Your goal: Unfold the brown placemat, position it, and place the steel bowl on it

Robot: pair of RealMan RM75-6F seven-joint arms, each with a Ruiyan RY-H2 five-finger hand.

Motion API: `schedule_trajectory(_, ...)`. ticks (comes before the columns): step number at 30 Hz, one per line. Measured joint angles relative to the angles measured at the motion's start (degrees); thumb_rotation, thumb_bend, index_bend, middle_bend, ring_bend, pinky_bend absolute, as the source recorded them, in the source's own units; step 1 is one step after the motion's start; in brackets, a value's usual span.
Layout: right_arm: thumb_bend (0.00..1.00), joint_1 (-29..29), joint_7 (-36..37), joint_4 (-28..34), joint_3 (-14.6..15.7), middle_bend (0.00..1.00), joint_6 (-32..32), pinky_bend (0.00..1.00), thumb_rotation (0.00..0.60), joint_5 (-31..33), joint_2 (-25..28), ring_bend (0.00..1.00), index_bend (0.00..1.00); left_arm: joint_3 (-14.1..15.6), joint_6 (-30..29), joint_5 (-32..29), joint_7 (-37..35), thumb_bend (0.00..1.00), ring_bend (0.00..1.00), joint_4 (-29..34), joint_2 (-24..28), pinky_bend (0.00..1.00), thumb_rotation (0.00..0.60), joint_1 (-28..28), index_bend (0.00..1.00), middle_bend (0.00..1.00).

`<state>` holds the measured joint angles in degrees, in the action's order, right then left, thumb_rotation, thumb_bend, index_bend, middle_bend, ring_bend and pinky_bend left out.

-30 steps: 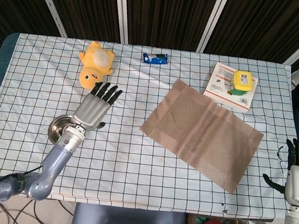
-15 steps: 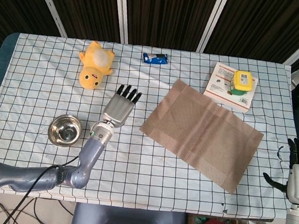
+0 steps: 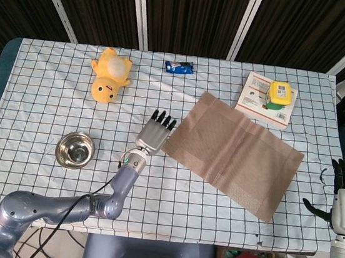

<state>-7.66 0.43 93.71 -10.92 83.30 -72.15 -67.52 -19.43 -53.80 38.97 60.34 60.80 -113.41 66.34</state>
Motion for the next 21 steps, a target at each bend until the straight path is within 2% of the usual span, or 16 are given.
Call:
schedule_trajectory(8,0.07,0.20,0.73,0.27,-0.32,0.00,-0.06,0.16,0.600,0.07,0.16,0.00,0.00,0.69,0.61,0.98,-1.55,0.13,0.03,-4.40,-3.17,0.10,0.600,1.34,0.10,0.11)
schedule_trajectory(14,0.07,0.27,1.14,0.57,-0.52,0.00,-0.43,0.16,0.600,0.42,0.25,0.00,0.00,0.58,1.29,1.86,-3.06,0.20,0.03,-7.80,-5.15,0.10,0.600,2.31,0.10,0.11)
schedule_trajectory(21,0.07,0.31,1.11,0.81,-0.65,0.00,-0.80,0.16,0.600,0.78,0.36,0.00,0.00,0.36,2.17,3.26,-5.19,0.20,0.03,-11.16,-7.00,0.10,0.600,3.10,0.10,0.11)
